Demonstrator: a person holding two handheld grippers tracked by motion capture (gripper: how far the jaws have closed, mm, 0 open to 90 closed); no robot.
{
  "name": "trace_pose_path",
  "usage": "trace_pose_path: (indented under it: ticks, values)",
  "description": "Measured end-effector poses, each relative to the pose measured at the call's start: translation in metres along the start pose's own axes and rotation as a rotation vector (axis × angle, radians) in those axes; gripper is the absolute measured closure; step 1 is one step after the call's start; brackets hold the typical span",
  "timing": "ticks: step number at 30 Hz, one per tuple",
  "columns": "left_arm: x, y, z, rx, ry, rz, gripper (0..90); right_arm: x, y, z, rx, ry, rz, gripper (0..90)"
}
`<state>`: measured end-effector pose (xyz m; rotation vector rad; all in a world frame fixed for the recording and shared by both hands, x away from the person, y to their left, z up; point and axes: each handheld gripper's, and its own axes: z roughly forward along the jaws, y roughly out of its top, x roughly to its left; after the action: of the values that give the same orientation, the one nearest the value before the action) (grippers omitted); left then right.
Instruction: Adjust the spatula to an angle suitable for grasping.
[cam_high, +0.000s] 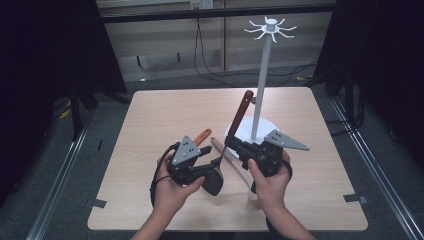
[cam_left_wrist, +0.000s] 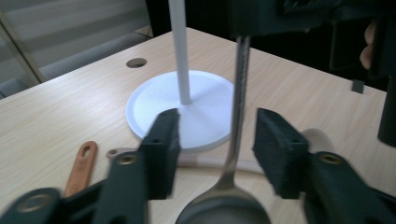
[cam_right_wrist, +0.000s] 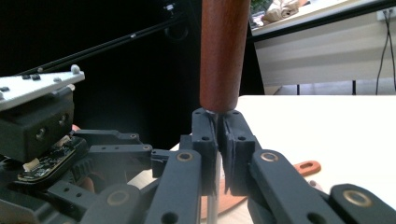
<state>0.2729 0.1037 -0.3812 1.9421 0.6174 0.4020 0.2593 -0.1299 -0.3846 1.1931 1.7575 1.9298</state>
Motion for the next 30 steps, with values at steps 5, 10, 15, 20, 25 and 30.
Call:
trace_pose_path:
  ticks: [5,10,15,20,25,30]
  values:
    - [0.010,-0.004,0.000,-0.008,0.030,-0.034,31.3,-0.010,0.015,-0.002,0.021,0.010,-0.056,85.0]
    - [0.018,-0.008,0.002,-0.016,0.054,-0.062,20.0,-0.017,0.026,-0.005,0.027,0.040,-0.074,85.0]
    - [0.026,-0.016,0.007,-0.009,0.052,-0.089,11.2,-0.025,0.039,-0.009,0.033,0.084,-0.091,84.9]
    - [0.031,-0.022,0.008,-0.004,0.050,-0.112,9.3,-0.035,0.052,-0.014,0.045,0.115,-0.098,84.9]
    - [0.033,-0.024,0.009,0.001,0.048,-0.124,8.9,-0.043,0.059,-0.017,0.050,0.124,-0.095,84.8]
    - [0.036,-0.027,0.010,-0.016,0.044,-0.149,5.3,-0.048,0.063,-0.017,0.064,0.139,-0.087,84.7]
